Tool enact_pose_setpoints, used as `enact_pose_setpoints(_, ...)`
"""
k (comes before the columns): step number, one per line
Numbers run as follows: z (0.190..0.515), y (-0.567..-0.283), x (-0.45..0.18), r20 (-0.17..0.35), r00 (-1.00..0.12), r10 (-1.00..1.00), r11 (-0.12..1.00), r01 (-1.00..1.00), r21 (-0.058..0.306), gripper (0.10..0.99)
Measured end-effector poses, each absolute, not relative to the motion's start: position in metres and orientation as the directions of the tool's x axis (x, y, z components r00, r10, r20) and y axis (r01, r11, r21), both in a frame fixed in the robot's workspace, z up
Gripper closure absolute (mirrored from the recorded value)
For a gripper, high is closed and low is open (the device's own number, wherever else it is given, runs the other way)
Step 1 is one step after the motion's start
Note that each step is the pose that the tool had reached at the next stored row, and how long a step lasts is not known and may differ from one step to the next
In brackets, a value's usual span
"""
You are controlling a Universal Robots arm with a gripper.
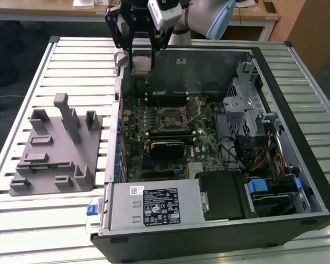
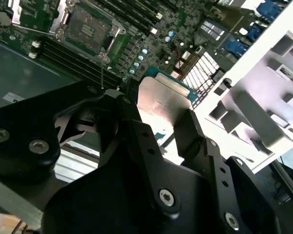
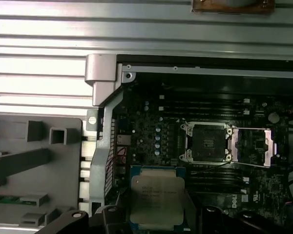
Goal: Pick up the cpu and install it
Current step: 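Pick up the cpu and move it towards the insertion slot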
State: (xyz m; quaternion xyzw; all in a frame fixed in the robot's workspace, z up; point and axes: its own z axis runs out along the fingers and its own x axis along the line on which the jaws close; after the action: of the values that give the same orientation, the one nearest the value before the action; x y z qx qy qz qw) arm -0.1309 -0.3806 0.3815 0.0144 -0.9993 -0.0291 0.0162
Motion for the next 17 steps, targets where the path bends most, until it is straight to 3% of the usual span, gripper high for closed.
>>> enact_pose_setpoints(17, 0.38, -0.37, -0.07, 0.032, -0.999, -0.03, 0.998, -0.028, 0.059, 0.553)
